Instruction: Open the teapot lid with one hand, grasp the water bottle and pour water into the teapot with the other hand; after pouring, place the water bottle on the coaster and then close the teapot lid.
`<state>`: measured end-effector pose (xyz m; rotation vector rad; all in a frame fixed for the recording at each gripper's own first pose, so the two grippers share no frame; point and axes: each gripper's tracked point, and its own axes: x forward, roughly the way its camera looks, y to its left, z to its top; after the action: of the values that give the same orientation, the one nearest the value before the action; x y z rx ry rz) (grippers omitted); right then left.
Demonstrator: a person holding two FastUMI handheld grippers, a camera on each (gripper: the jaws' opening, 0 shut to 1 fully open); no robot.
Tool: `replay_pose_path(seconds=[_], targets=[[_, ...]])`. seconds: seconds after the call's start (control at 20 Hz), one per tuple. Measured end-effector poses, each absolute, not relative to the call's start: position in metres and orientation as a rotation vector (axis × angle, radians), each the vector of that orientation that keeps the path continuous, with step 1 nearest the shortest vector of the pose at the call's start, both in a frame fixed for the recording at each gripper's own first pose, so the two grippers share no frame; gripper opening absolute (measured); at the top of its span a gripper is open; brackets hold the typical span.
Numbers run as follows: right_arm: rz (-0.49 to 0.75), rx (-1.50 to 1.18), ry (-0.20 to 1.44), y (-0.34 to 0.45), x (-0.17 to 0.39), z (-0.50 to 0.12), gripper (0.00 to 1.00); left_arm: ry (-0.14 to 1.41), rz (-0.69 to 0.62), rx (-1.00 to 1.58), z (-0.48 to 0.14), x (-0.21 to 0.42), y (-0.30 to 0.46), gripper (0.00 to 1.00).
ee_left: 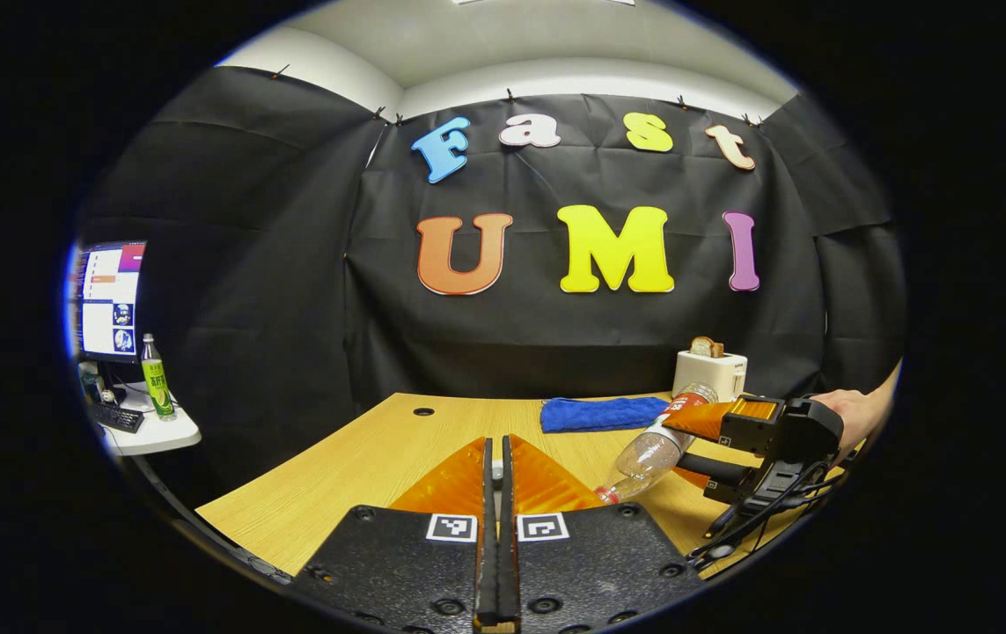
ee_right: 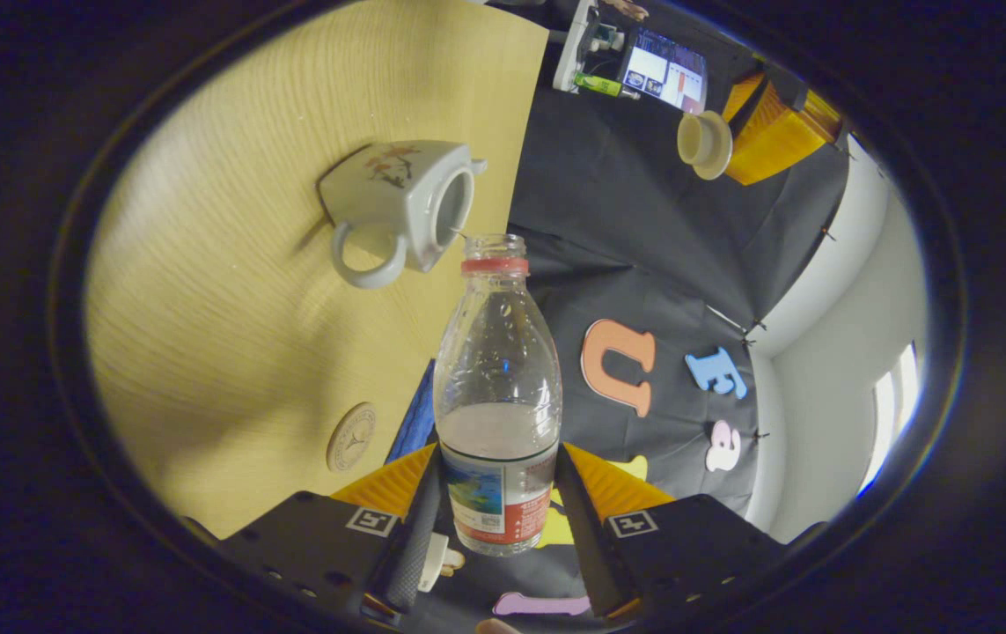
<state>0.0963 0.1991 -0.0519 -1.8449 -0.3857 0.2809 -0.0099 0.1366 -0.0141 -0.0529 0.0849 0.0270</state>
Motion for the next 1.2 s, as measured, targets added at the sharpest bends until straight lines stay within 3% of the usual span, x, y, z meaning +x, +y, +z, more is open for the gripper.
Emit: replay_pose_path(seconds=[1.2], targets=[[0.254, -1.975, -0.476, 0.212, 0.091, -0.033, 0.71, 0.079, 0.023, -0.048, -0.010, -0.013, 0.140, 0.02]])
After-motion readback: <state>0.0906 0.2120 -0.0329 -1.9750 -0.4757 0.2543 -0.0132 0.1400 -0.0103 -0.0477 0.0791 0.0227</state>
